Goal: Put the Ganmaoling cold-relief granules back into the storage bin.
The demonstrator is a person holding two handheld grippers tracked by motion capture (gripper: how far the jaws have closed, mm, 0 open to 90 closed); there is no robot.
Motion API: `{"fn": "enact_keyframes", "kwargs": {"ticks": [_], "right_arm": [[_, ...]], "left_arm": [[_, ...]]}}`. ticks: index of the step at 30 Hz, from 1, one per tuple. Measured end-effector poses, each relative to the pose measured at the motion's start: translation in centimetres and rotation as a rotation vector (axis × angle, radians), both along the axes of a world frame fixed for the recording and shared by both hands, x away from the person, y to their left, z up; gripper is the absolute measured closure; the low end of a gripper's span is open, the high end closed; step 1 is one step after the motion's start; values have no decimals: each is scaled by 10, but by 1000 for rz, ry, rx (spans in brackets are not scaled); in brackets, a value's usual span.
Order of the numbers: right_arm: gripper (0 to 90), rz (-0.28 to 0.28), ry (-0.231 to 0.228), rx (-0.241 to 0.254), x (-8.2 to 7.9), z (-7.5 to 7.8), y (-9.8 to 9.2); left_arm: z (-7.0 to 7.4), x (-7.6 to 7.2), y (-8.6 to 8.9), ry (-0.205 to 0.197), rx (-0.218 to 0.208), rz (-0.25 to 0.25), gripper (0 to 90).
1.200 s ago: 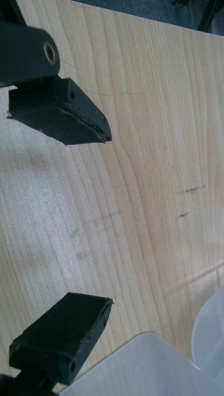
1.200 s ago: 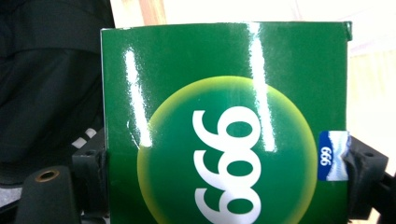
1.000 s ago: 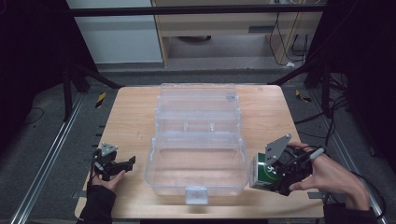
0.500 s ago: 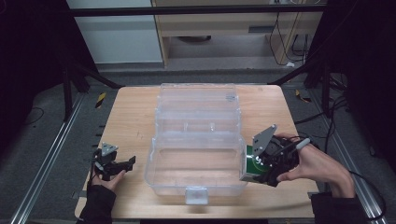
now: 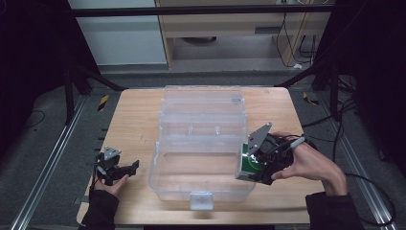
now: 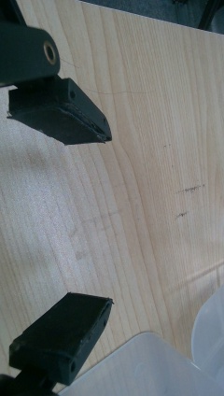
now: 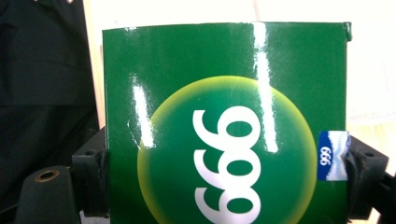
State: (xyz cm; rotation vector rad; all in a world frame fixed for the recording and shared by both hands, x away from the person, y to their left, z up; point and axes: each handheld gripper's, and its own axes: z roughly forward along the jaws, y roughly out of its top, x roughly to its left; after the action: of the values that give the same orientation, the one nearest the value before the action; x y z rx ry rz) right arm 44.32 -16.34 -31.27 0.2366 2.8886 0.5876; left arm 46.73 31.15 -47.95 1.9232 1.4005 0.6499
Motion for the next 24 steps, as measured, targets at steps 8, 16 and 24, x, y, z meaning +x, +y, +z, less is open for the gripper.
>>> {"fn": "enact_keyframes", "kwargs": {"ticks": [8,16,24], "right_arm": [[157,10,-11,22,7,-5,13],[156,15,-11,31,12,-13,25],[156,32,-7,29,14,-22,35]], "left_arm": [[0,0,0,-2,-2,1,162],[0,0,0,-1,-2,0,162],[0,0,1,-2,-2,0,162]]}}
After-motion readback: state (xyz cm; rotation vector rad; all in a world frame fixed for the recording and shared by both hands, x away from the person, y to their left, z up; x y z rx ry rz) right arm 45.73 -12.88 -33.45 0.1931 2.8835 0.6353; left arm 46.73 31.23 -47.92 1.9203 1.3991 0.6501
